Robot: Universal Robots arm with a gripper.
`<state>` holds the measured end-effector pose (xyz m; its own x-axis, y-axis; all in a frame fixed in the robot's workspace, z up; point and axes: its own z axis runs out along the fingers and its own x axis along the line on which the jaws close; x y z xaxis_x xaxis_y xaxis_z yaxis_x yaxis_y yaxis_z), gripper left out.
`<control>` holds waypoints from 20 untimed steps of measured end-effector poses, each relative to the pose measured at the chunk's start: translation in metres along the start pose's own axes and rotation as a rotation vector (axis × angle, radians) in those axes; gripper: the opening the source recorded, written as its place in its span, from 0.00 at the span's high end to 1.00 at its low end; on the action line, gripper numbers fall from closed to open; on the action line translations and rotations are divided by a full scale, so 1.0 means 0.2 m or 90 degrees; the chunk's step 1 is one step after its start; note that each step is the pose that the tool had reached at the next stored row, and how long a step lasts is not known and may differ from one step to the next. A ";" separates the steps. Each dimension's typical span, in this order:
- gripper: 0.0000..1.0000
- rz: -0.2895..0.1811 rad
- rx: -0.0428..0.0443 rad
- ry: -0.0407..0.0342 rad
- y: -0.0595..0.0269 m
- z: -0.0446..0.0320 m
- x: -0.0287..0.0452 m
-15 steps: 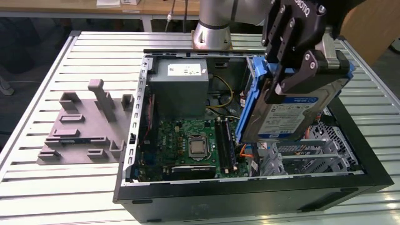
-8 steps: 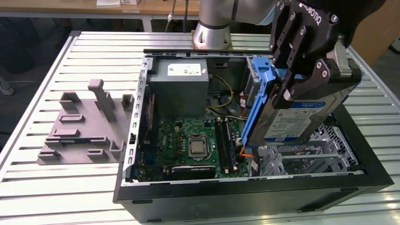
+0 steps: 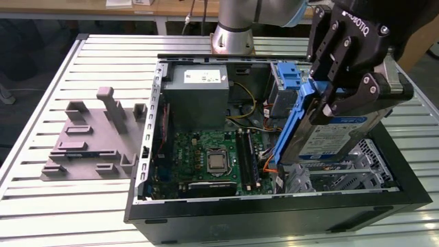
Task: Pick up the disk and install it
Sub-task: 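Insert the disk into the insertion slot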
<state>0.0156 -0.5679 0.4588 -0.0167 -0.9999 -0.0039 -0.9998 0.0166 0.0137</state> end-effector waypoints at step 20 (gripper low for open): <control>0.64 0.000 -0.0004 -0.0001 -0.210 0.009 -0.003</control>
<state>0.0576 -0.5679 0.4565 -0.0168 -0.9999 -0.0040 -0.9998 0.0167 0.0144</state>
